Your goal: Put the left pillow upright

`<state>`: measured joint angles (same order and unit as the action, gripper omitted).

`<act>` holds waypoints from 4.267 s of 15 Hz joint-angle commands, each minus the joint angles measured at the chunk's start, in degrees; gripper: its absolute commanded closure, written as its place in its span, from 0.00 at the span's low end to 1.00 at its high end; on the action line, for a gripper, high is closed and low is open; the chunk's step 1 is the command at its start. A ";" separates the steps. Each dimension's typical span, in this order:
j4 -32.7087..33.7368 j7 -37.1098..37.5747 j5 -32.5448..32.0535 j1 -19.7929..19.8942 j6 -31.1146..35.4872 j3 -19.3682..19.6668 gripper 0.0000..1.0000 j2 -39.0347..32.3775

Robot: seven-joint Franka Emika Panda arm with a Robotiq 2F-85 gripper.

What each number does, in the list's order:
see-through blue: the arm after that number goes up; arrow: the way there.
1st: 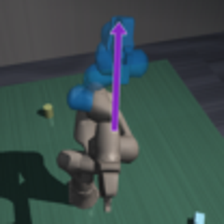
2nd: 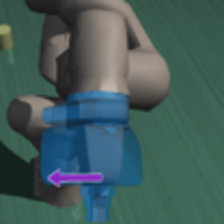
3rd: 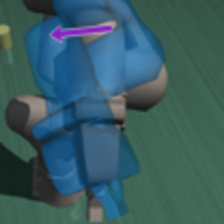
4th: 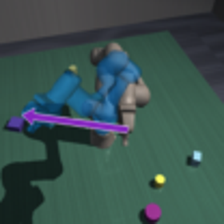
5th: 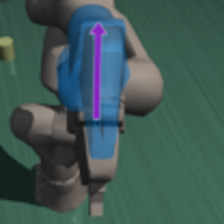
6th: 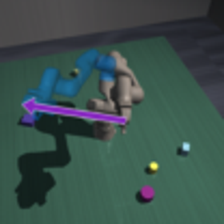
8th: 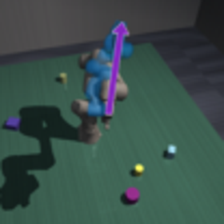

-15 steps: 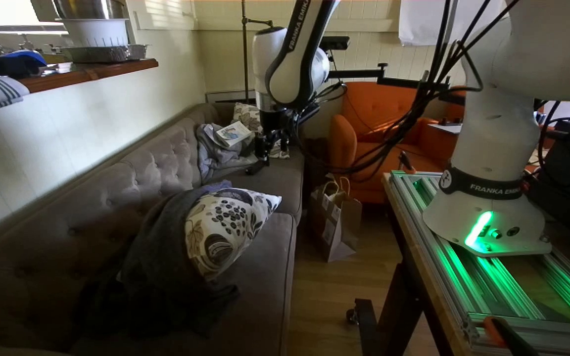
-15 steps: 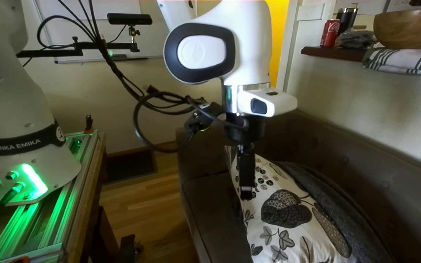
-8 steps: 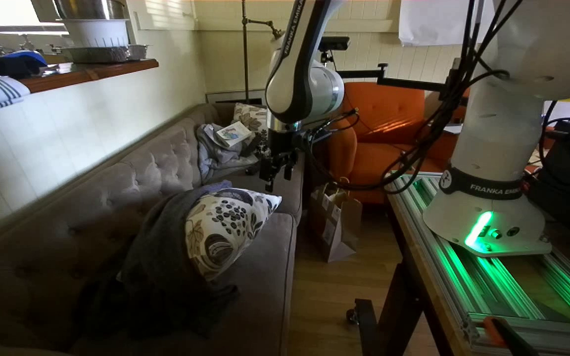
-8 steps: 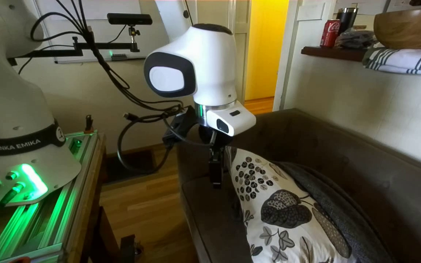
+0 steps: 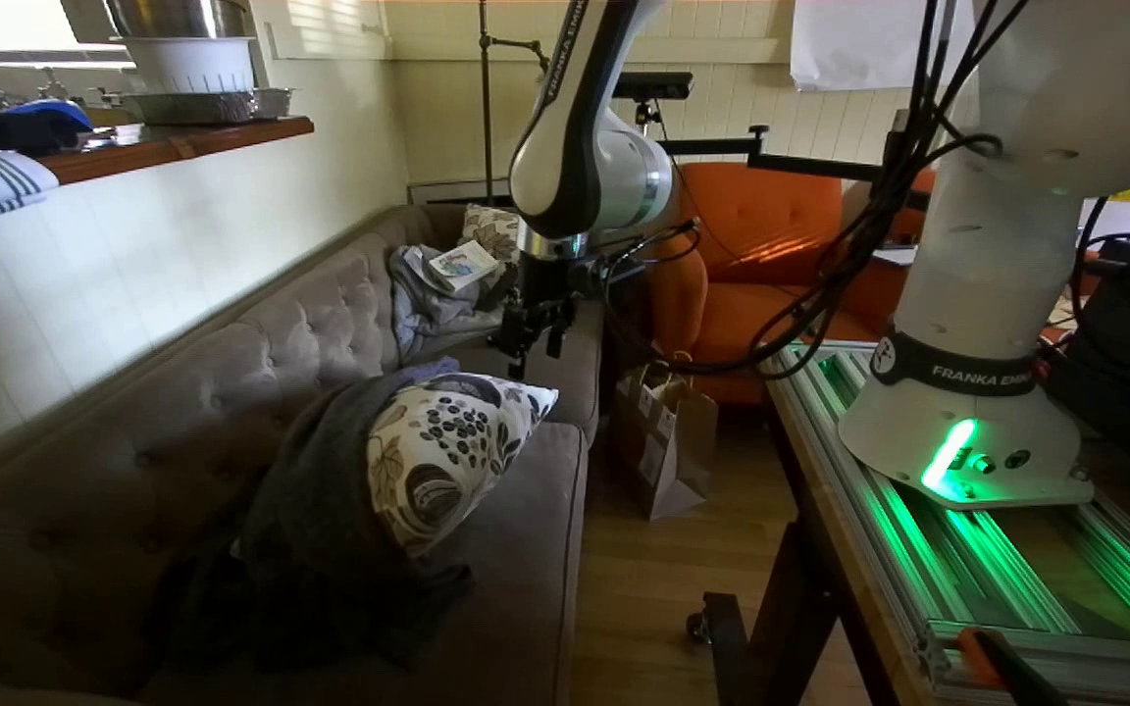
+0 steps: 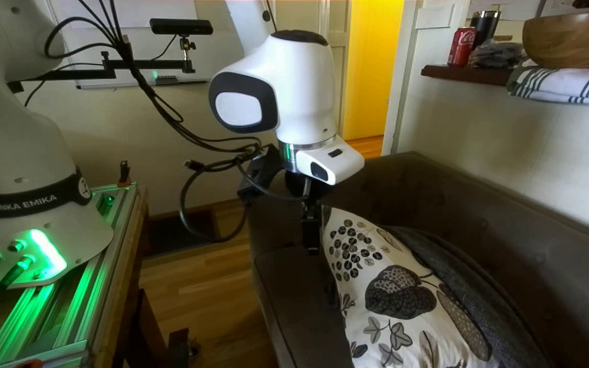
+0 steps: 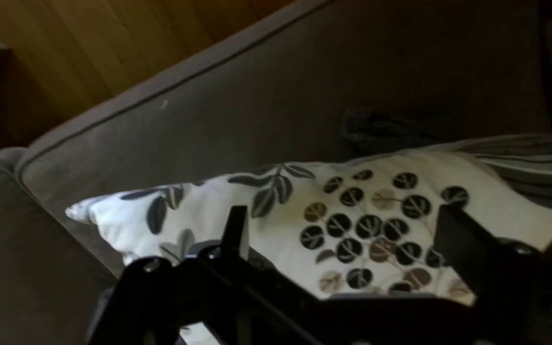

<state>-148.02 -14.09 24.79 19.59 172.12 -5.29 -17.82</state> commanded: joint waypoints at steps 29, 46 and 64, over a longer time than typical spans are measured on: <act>22.72 0.44 -31.44 21.63 18.39 -15.32 0.40 -33.34; 21.76 3.11 -32.48 22.38 15.43 -15.98 0.98 -30.52; 47.31 -4.63 -28.04 7.10 -0.36 -11.59 0.97 -28.49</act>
<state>-100.66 -17.42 -5.22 27.58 171.68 -17.61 -46.52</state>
